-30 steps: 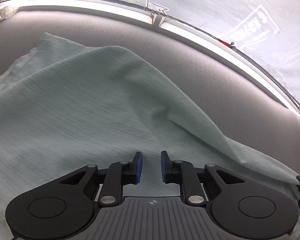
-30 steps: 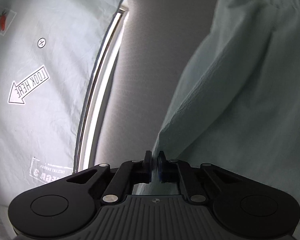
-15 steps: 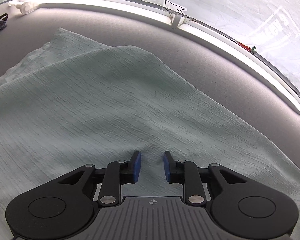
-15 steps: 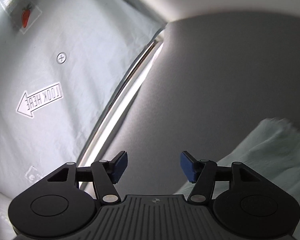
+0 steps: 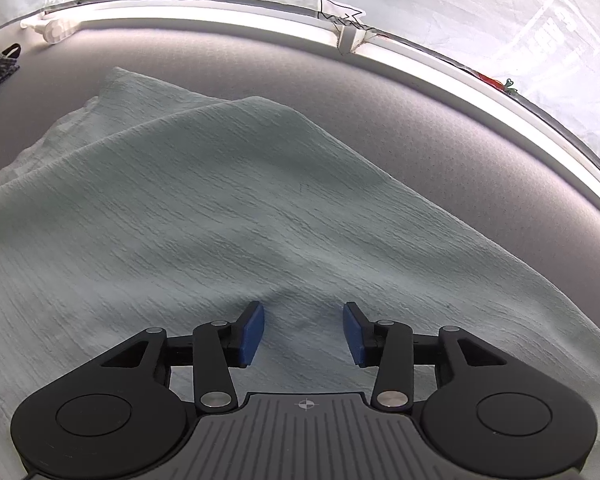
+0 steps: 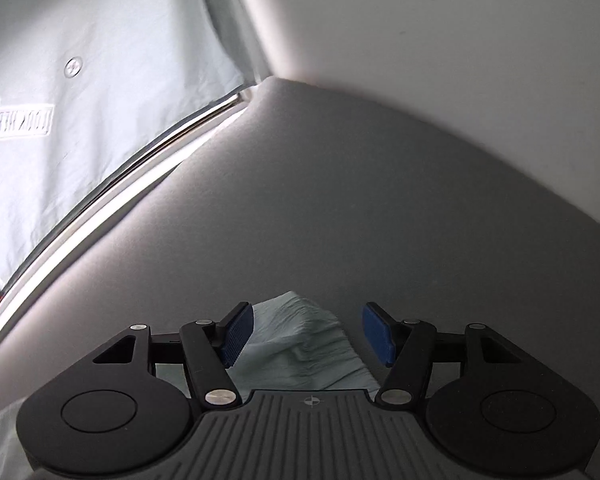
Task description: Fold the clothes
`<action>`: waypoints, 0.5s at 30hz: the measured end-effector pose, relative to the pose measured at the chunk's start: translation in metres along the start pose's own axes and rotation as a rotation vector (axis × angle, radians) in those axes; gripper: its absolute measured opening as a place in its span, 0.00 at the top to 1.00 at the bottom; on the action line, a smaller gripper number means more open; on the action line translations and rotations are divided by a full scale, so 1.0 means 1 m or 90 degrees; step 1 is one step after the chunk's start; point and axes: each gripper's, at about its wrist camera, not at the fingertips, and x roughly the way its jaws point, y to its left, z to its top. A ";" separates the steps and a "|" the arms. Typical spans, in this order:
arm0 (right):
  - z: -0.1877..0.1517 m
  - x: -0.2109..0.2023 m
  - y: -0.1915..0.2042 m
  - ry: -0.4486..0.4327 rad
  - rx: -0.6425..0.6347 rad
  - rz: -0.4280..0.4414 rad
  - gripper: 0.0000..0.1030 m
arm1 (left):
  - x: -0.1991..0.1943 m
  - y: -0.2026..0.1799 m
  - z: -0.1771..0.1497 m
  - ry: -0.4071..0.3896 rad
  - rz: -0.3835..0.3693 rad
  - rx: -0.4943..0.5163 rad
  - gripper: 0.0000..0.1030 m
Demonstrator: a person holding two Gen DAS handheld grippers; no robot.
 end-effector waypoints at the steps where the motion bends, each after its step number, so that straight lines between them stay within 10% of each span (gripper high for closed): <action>1: 0.001 0.006 0.007 0.013 -0.028 -0.006 0.50 | 0.001 0.000 0.000 0.000 0.001 -0.001 0.45; 2: 0.002 0.012 0.014 0.018 -0.055 -0.014 0.73 | 0.001 0.000 0.000 -0.001 -0.001 -0.002 0.45; 4: 0.002 0.016 0.025 0.008 -0.094 -0.015 0.88 | 0.001 0.001 0.000 -0.002 -0.003 -0.004 0.45; 15: 0.034 0.041 0.023 -0.029 -0.065 -0.090 0.87 | -0.001 0.019 0.004 0.010 -0.055 -0.015 0.44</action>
